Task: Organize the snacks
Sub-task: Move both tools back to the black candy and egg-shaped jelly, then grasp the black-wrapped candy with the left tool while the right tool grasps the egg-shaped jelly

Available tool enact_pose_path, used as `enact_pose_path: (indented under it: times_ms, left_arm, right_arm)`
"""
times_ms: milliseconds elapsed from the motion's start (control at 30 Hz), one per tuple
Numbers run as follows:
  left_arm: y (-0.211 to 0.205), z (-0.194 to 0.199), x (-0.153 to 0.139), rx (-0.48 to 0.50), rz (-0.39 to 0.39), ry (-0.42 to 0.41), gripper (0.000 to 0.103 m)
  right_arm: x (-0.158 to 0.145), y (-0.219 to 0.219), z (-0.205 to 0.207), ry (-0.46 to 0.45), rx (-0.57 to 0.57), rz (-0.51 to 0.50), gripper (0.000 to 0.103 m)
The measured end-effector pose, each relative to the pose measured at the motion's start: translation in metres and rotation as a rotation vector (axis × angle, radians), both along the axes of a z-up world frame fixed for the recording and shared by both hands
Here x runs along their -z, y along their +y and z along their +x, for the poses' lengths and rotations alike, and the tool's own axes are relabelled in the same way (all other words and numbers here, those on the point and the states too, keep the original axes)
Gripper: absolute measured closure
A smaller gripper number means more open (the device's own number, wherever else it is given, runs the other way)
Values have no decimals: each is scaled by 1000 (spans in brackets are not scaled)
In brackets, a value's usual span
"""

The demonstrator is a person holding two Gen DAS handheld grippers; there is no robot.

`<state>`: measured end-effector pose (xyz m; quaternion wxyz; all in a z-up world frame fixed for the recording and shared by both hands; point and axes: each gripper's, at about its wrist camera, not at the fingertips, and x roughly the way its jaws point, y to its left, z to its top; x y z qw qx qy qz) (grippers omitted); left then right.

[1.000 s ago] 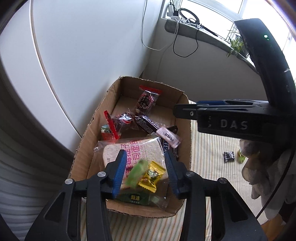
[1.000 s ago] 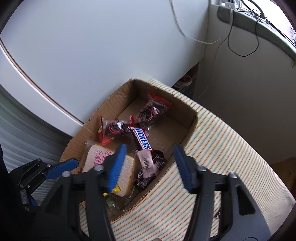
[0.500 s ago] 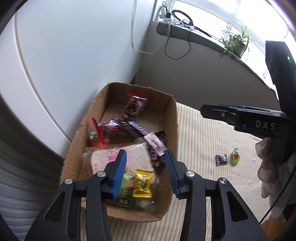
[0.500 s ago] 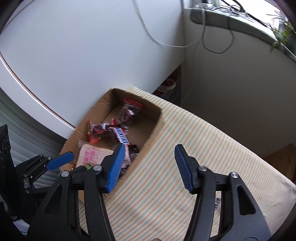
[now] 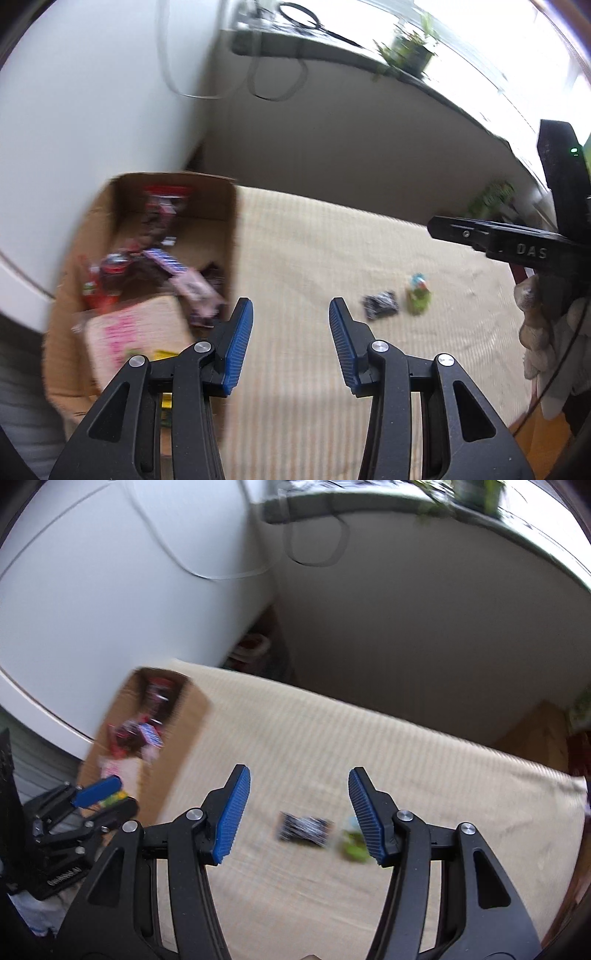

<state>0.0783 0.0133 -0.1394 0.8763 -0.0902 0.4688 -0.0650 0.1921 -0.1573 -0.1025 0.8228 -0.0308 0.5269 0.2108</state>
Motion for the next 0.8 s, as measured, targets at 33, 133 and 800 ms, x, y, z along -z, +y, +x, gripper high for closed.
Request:
enact_pose_path:
  times_ms: [33,133,800]
  left_arm:
    - [-7,2,2,24,0,3,61]
    - [-33,8,9,123,5,16,61]
    - [-129,64,78,537,160,147,62]
  right_arm:
    - [7,-12,1,20,27,-17,45]
    - [24,-37,-1,60,64,-28,45]
    - [93,-49,4,212,-14,-8,48]
